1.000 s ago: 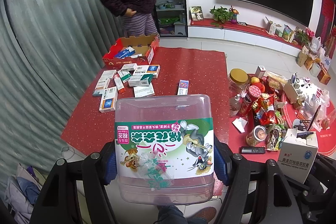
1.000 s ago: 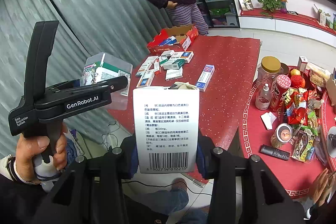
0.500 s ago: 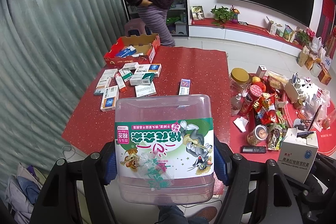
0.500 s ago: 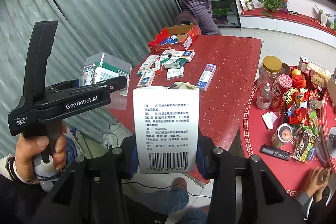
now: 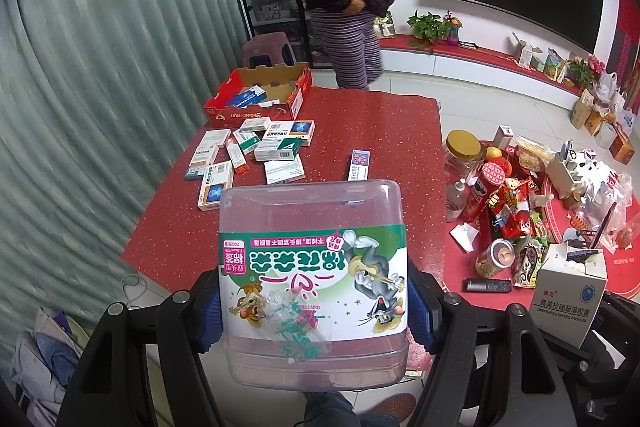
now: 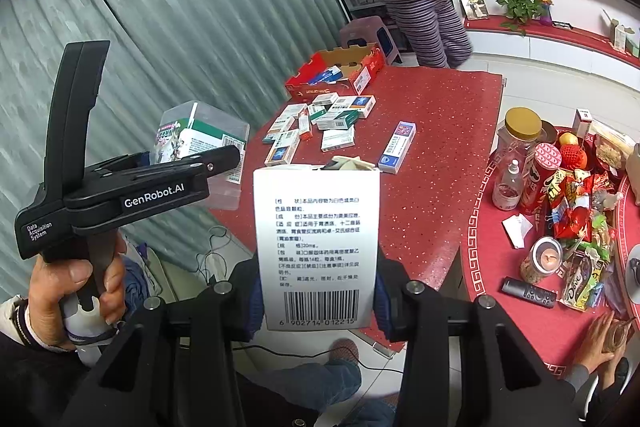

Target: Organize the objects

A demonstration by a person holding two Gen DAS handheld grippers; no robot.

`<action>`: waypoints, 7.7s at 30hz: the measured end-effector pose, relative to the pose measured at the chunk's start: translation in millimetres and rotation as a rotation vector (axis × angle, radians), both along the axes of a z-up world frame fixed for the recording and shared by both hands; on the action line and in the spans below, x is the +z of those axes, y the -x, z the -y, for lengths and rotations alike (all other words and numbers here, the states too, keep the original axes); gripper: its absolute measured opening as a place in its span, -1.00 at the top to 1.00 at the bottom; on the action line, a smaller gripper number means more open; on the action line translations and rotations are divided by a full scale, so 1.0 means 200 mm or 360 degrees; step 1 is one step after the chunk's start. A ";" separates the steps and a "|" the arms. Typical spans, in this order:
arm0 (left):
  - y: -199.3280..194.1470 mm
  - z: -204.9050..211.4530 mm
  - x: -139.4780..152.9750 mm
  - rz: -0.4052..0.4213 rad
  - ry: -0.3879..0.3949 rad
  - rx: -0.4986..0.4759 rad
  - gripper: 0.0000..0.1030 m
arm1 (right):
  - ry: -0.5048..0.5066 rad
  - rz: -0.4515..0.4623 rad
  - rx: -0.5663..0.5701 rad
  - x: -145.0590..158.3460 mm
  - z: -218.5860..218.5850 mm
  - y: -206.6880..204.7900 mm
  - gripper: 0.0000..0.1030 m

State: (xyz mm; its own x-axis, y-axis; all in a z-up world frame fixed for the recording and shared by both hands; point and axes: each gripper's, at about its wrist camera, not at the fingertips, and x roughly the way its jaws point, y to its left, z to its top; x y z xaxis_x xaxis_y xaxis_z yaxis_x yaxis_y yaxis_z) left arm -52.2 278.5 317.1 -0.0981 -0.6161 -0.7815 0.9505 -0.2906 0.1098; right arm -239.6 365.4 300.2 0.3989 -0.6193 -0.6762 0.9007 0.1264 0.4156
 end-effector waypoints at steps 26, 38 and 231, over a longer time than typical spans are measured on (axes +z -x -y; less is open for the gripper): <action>-0.05 -0.01 -0.02 -0.0008 -0.0008 0.0002 -0.48 | -0.0007 -0.0022 0.0014 -0.01 0.01 -0.05 0.18; -0.33 0.11 -0.09 0.0025 -0.0053 0.0074 -0.48 | -0.0126 0.0038 0.0019 -0.14 0.20 -0.27 0.18; -0.99 2.63 -1.41 0.0499 -0.0863 -0.0121 -1.00 | -0.1364 0.0232 -0.1623 -1.29 2.22 -2.04 -0.53</action>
State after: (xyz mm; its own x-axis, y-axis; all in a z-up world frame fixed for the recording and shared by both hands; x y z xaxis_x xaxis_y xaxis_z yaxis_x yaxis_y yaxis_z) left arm 145.8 -246.9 34.5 0.1585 -0.1248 -0.9794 0.8716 -0.4483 0.1982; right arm 169.3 -79.2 42.6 0.1171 -0.0863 -0.9894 0.3770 -0.9178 0.1247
